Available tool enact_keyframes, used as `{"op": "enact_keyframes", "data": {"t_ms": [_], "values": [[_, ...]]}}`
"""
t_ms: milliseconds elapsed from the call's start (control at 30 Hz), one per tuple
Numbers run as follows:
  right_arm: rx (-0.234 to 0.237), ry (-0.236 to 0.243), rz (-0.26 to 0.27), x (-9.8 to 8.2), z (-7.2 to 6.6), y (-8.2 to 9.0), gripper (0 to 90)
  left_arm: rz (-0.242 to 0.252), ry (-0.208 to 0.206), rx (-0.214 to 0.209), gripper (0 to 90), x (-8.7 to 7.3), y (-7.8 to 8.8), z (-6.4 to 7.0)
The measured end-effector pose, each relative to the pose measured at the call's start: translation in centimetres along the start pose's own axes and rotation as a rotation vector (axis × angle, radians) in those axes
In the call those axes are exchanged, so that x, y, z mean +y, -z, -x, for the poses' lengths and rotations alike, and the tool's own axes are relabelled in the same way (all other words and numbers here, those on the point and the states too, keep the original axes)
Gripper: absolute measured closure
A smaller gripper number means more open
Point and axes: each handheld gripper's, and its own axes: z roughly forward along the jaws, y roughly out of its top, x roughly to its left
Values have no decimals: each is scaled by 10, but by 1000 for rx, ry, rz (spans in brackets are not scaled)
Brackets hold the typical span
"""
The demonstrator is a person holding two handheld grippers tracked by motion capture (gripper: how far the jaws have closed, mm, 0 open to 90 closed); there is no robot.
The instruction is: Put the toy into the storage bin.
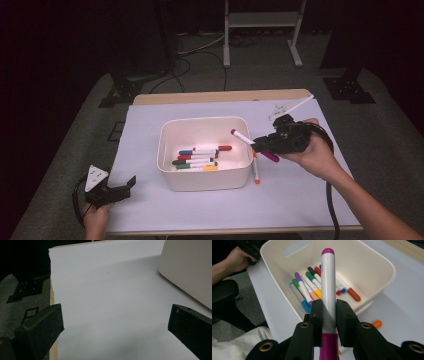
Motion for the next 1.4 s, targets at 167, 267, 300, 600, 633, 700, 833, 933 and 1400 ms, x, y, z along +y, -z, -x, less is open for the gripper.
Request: {"op": "enact_keyframes", "data": {"t_ms": [167, 267, 300, 600, 633, 700, 833, 933, 1400], "values": [[37, 46, -16, 16, -10, -16, 758, -1, 2, -2, 0, 0, 0, 0], [56, 63, -28, 25, -15, -24, 758, -1, 3, -3, 0, 0, 0, -1], [62, 66, -30, 27, -17, -27, 758, 0, 3, -3, 0, 0, 0, 0], [111, 116, -58, 43, -25, -56, 758, 1, 6, -4, 0, 0, 0, 0], [115, 116, -62, 45, -26, -59, 758, 2, 6, -4, 0, 0, 0, 0], [126, 133, -74, 48, -28, -67, 758, 2, 7, -5, 0, 0, 0, -1], [151, 151, -90, 52, -29, -81, 758, 3, 7, -6, 0, 0, 0, -1], [169, 156, -100, 54, -28, -91, 758, 2, 8, -6, 0, 0, 0, -1], [210, 196, -164, 62, -39, -131, 758, 7, 11, -6, 0, 0, 0, -1]]}}
